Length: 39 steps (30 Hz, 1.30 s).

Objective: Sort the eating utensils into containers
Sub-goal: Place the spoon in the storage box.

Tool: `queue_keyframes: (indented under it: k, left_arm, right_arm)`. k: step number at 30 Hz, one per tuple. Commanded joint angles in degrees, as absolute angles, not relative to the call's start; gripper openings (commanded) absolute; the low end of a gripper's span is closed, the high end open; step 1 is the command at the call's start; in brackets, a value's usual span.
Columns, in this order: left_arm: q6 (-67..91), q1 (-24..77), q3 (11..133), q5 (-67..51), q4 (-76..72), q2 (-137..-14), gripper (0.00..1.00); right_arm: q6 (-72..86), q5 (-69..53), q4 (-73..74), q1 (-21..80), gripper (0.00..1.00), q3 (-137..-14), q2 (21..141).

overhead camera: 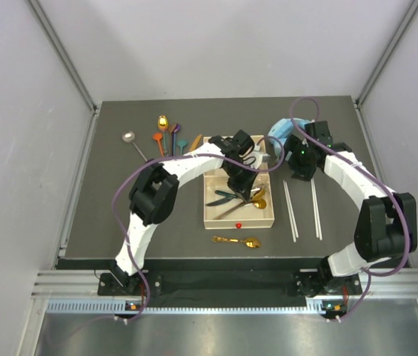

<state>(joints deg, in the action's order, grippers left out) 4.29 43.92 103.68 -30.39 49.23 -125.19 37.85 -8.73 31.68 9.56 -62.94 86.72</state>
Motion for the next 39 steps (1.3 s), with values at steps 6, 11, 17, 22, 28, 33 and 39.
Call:
queue_keyframes:
  k: [6,11,17,22,28,33,39]
  left_arm:
    - [5.01,43.86,105.73,-35.25,48.96,-127.53,0.01]
    - [5.36,43.95,105.12,-33.58,48.60,-126.48,0.15]
    - [5.36,43.86,104.15,-31.82,48.25,-125.33,0.29]
    - [5.19,43.86,103.89,-28.14,48.34,-122.97,0.36]
    - [5.62,41.84,103.53,-23.12,47.73,-118.05,0.42]
    - [8.08,36.84,105.90,-19.44,47.81,-114.09,0.43]
    - [11.42,32.00,106.35,-10.57,47.55,-110.31,0.43]
  right_arm:
    - [37.88,-8.09,29.62,9.23,0.82,-63.02,83.32]
    - [37.79,-7.47,29.71,9.23,0.82,-62.67,82.44]
    - [37.88,-7.56,29.36,9.23,0.82,-62.14,82.53]
    - [37.01,-7.03,29.62,9.23,0.82,-63.02,82.35]
    - [35.25,-6.41,30.32,9.23,0.82,-64.69,82.00]
    - [32.61,-6.33,30.50,9.23,0.83,-65.65,81.65]
    - [25.15,-9.84,33.39,10.10,0.81,-72.15,83.23]
